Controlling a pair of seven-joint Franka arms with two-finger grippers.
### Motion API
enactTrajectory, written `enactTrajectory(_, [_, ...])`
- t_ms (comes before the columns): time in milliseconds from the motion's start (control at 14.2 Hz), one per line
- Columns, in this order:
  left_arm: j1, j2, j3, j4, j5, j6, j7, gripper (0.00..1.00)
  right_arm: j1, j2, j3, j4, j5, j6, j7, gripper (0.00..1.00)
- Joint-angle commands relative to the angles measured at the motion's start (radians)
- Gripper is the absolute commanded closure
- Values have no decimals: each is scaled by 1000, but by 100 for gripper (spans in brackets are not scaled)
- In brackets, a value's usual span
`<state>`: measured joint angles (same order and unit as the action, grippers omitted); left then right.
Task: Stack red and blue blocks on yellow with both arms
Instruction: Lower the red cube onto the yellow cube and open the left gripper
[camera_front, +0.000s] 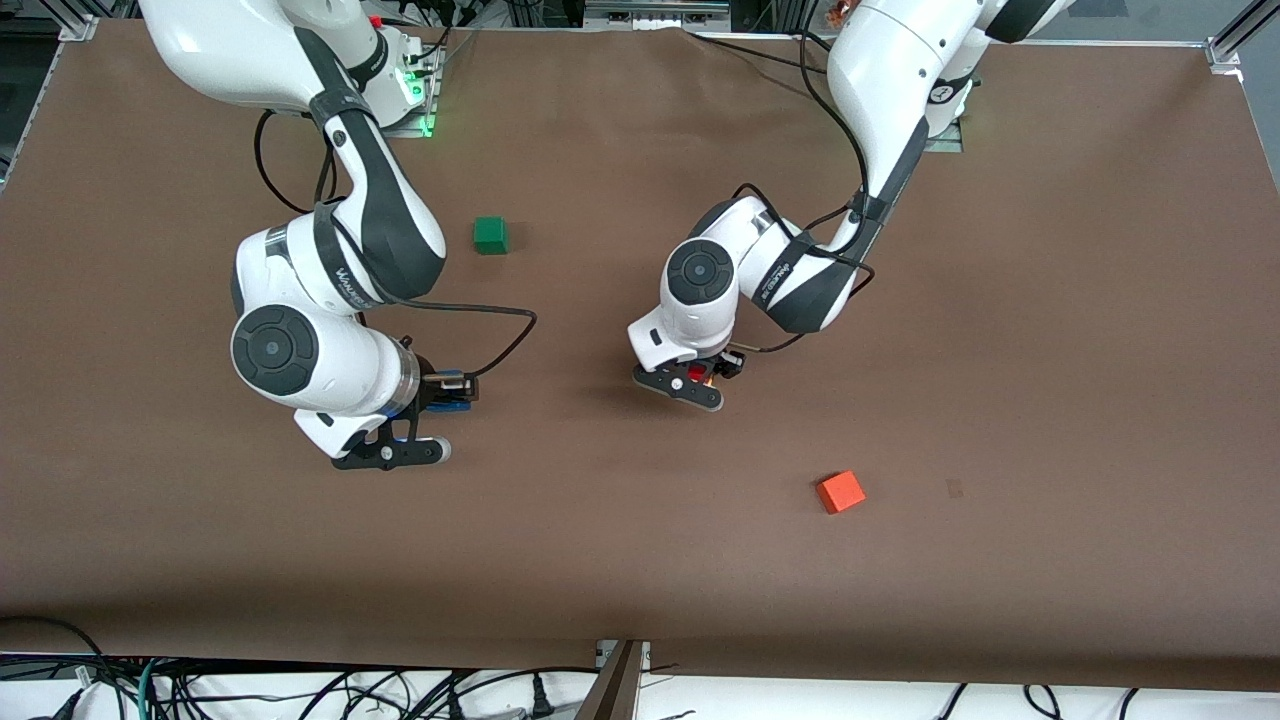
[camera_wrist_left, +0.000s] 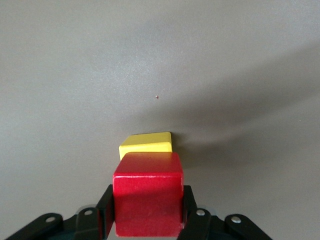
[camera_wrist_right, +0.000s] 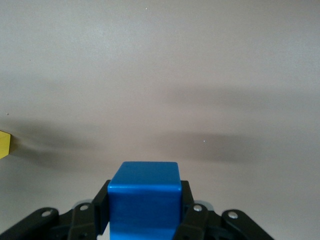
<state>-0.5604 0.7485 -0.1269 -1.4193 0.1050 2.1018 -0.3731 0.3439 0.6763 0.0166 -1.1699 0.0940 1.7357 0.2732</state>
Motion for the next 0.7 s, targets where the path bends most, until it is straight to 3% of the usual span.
enactTrajectory(0, [-4, 8, 7, 17, 21, 3, -23, 0, 6, -4, 0, 1, 12, 2, 18, 75])
enactTrajectory(351, [11, -38, 7, 23, 15, -34, -24, 0, 24, -4, 0, 1, 12, 2, 49, 75])
enactTrajectory(632, [123, -116, 7, 72, 16, -130, -23, 0, 70, -4, 0, 2, 12, 25, 151, 75])
